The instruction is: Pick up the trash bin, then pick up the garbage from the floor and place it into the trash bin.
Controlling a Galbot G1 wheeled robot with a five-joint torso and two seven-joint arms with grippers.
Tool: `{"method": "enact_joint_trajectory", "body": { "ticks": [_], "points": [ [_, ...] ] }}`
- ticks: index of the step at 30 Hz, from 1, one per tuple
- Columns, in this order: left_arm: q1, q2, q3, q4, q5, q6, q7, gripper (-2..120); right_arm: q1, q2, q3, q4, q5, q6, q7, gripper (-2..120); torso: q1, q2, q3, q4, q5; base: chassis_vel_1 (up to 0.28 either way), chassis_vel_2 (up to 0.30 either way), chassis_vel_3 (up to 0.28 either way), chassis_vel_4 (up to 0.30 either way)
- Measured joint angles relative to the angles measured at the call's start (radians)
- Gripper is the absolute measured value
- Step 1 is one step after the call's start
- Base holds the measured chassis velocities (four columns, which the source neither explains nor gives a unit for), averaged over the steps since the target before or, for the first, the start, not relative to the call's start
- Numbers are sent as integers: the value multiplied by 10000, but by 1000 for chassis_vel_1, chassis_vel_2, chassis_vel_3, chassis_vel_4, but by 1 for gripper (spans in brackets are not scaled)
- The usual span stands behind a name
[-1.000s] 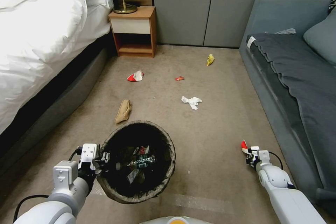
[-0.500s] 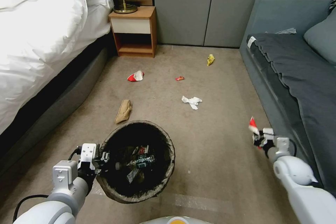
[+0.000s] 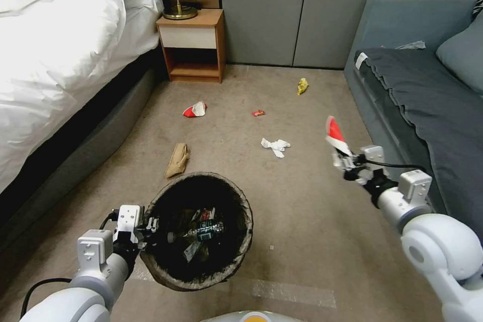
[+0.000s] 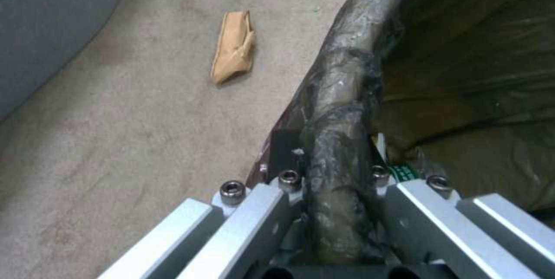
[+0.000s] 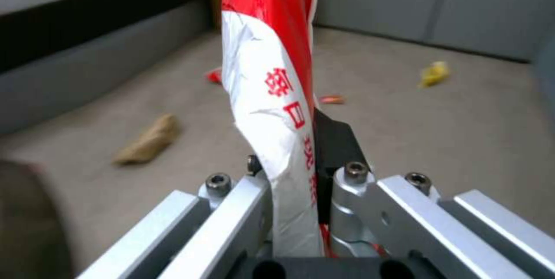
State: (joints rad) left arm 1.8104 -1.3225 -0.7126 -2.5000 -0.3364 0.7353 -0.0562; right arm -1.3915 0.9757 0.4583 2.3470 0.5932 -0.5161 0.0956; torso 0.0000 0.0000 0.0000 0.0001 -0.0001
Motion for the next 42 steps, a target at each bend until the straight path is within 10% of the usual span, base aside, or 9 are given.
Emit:
{"method": "enact_joint_trajectory", "body": {
  "ticks": [16,37,42],
  "points": [
    [32,29,209,0,173,0,0,1,1312,-159,-4468,422,482,-313,-1105,0,0,0,0,0,1,0,0,0,0],
    [83,-226,456,0,325,0,34,1,3041,-485,-6557,612,781,-774,-903,0,0,0,1,-1,1,0,0,0,0],
    [95,-229,423,0,321,0,35,1,3073,-441,-6606,517,690,-890,-736,22,0,0,1,-1,1,0,0,0,0]
  ]
}}
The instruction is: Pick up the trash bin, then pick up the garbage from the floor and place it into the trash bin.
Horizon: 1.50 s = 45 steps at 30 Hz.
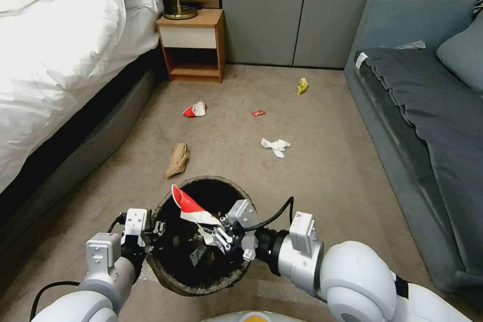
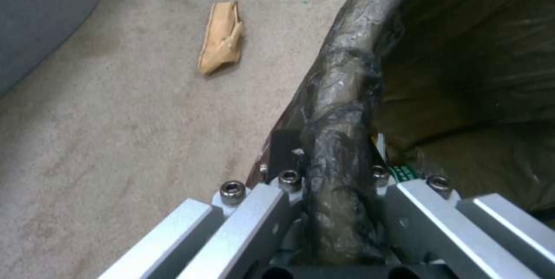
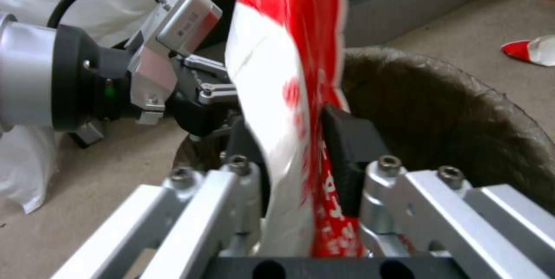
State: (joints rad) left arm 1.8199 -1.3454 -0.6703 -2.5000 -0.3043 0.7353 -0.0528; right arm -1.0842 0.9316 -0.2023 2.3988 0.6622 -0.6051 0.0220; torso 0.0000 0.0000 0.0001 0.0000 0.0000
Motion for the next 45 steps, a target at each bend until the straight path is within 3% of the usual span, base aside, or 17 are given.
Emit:
{"method": "enact_joint_trajectory", "body": {
  "ticks": [5,8,18,21,27,29,31,36,38,39,43,45],
  "points": [
    [-8,0,0,0,-5,0,1,1,-61,3,30,-13,-95,-5,9,34,1,0,0,0,0,0,0,0,0],
    [-39,19,-11,0,-26,0,6,1,-388,-15,260,1,-433,27,-5,52,0,0,0,0,1,0,0,0,0],
    [-98,101,-9,0,-55,0,23,1,-979,-146,1028,414,-622,149,-228,84,0,0,0,0,0,0,0,0,0],
    [-128,132,-27,0,-86,0,30,1,-1531,-260,1728,826,-726,288,-449,96,0,0,-1,-1,1,0,0,0,0],
    [-163,136,-31,0,-117,0,40,1,-2295,-414,2398,1023,-998,726,-405,100,1,0,0,-1,0,0,0,0,0],
    [-184,129,-78,0,-161,0,55,1,-3161,-361,2953,1029,-1725,1526,-61,100,1,0,-1,1,0,0,0,0,0],
    [-184,96,-150,0,-166,0,57,1,-3900,-65,3374,1030,-2791,2514,70,100,1,0,-2,2,1,0,0,0,0],
    [-204,45,-212,0,-167,0,56,1,-5178,802,4200,1030,-4522,3805,351,100,0,0,-2,-3,2,0,0,0,0],
    [-236,-13,-242,0,-169,0,56,1,-5899,1737,4796,841,-5815,4748,579,100,0,0,-2,-2,-3,0,0,0,0],
    [-236,-13,-242,0,-169,0,56,1,-5899,1737,4796,841,-5815,4748,579,100,0,0,-2,-2,-3,0,0,0,0],
    [-240,-164,-259,0,-96,0,59,1,-6800,3286,5516,-4,-7256,5844,1413,100,0,0,-2,-1,1,0,0,0,0],
    [-226,-204,-259,0,-79,0,63,1,-6936,3471,5643,-83,-7369,5900,1643,100,0,0,-2,0,0,0,0,0,0]
  ]
}}
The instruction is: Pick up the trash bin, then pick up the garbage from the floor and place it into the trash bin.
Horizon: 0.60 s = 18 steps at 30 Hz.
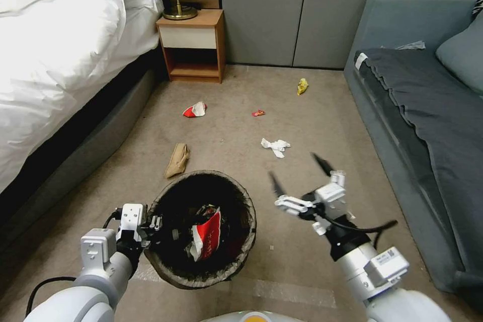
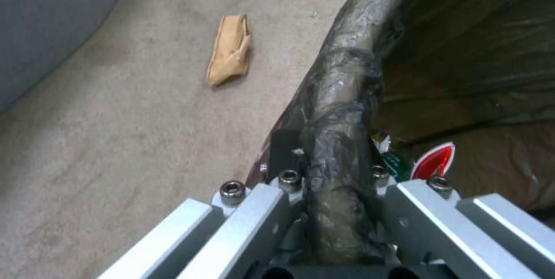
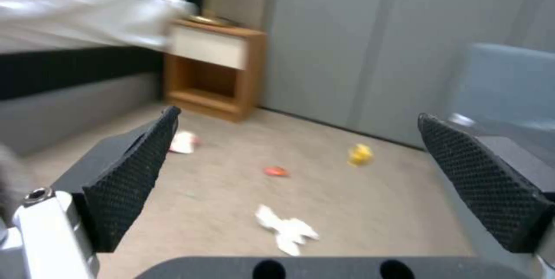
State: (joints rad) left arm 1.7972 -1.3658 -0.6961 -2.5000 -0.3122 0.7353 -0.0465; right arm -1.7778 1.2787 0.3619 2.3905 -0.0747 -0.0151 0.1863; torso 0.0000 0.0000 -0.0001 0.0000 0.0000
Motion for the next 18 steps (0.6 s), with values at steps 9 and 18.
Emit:
{"method": "enact_joint_trajectory", "body": {
  "ticks": [9,18],
  "points": [
    [47,-97,-97,0,35,0,5,1,-863,552,1182,-104,97,525,549,100,0,0,0,0,-1,0,0,0,0],
    [96,48,-291,0,-35,0,7,1,-1689,457,1895,-124,624,1268,560,100,1,0,1,0,0,0,0,0,0]
  ]
}}
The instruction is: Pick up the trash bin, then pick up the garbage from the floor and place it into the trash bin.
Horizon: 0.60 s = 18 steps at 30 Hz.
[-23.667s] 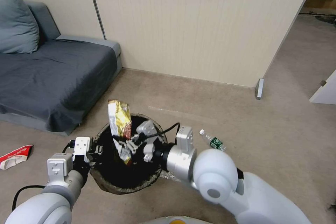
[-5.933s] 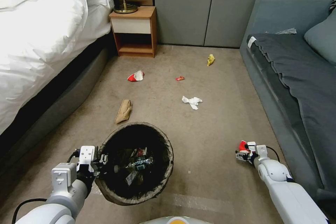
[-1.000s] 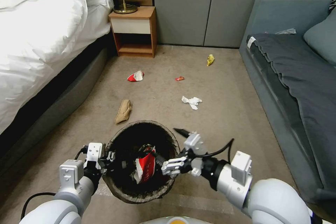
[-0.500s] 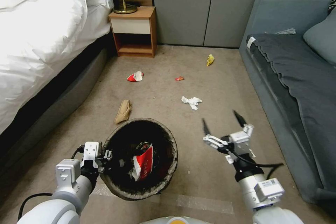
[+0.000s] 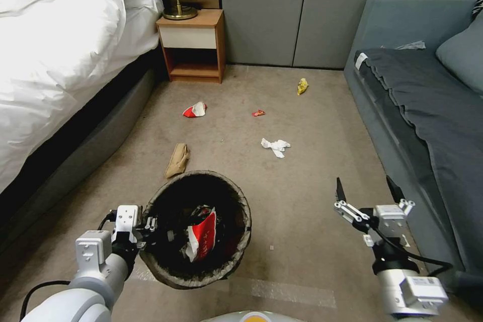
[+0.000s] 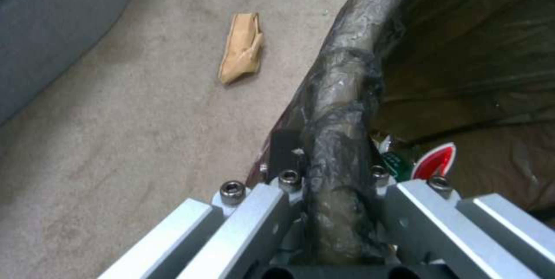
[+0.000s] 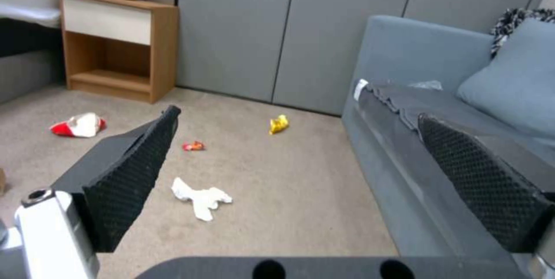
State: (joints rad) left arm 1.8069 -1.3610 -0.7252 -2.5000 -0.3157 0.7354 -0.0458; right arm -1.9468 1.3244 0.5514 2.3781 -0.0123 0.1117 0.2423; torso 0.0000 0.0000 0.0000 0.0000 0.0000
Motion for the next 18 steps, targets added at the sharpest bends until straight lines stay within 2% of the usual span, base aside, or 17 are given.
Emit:
{"method": "enact_joint_trajectory", "body": {
  "ticks": [18],
  "points": [
    [-9,-48,76,0,2,0,-8,1,-165,398,-79,-68,-187,160,200,100,0,0,0,1,0,-14,10,13,-9]
  ]
}}
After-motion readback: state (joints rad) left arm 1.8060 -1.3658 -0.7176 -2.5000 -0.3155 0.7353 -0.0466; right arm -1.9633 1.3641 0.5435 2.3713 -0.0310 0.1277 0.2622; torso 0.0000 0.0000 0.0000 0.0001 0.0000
